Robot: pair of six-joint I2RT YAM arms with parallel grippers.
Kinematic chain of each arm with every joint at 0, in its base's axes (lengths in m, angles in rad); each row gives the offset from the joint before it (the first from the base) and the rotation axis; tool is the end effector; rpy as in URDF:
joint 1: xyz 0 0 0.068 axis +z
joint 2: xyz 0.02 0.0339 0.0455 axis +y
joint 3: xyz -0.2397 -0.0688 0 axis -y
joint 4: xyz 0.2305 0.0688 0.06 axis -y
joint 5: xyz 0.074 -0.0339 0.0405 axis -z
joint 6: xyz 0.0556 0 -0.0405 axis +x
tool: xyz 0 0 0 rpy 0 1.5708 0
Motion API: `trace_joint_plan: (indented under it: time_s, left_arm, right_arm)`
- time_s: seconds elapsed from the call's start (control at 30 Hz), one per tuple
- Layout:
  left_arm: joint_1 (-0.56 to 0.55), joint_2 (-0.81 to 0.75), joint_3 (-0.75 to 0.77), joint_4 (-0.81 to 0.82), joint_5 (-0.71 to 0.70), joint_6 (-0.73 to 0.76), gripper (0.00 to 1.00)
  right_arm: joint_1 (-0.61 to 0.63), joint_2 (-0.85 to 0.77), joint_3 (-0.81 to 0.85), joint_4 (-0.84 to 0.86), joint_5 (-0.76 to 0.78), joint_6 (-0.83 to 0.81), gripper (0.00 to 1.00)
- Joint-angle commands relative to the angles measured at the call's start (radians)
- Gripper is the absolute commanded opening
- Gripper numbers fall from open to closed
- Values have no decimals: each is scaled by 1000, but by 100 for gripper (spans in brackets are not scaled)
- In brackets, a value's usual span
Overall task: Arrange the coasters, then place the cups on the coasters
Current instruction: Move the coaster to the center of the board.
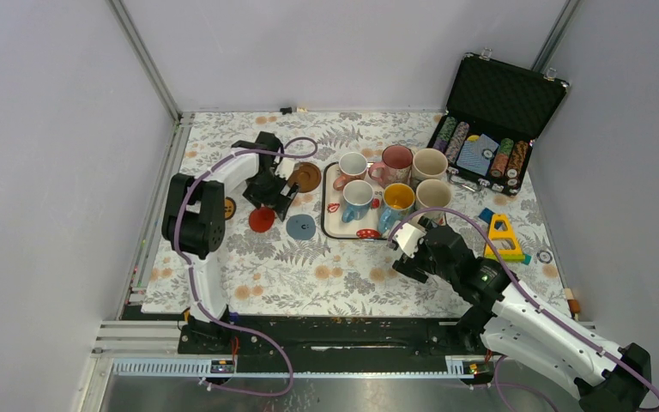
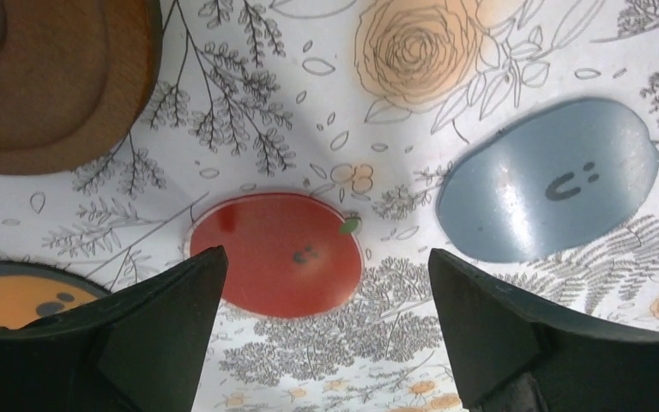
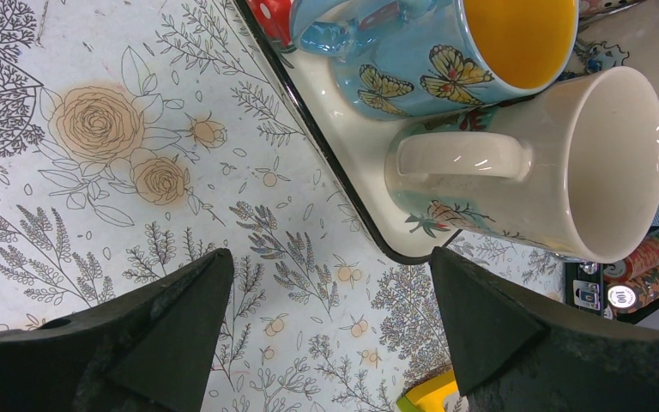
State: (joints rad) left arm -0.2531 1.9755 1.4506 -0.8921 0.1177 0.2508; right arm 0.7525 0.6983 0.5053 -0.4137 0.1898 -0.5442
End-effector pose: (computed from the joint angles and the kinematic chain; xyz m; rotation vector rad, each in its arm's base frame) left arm 0.3505 -0.0974 0.1426 0.7568 2.8854 -0.1760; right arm 0.1384 0.1152 0.2090 -1.2207 1.7897 -0.0871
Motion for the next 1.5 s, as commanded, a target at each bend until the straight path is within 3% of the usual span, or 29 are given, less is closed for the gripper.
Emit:
trace_joint_plan:
  time_s: [0.0,0.67,1.17,1.47]
  left_arm:
    - [6,52,32,-12,27,-10,89]
    - [21,-51,-133,133,66,-11,86]
    - [69,-37,-110,81,76,-6,82]
    - [70,-111,-35,43,-18,-2,99]
  right_arm:
    - [-8,-5,10,15,-3,3,93]
    - [-8,-24,0,23,23,-2,93]
    - [-8,-2,16,7,5,9,92]
    - [-7,-4,12,15,-6,3,92]
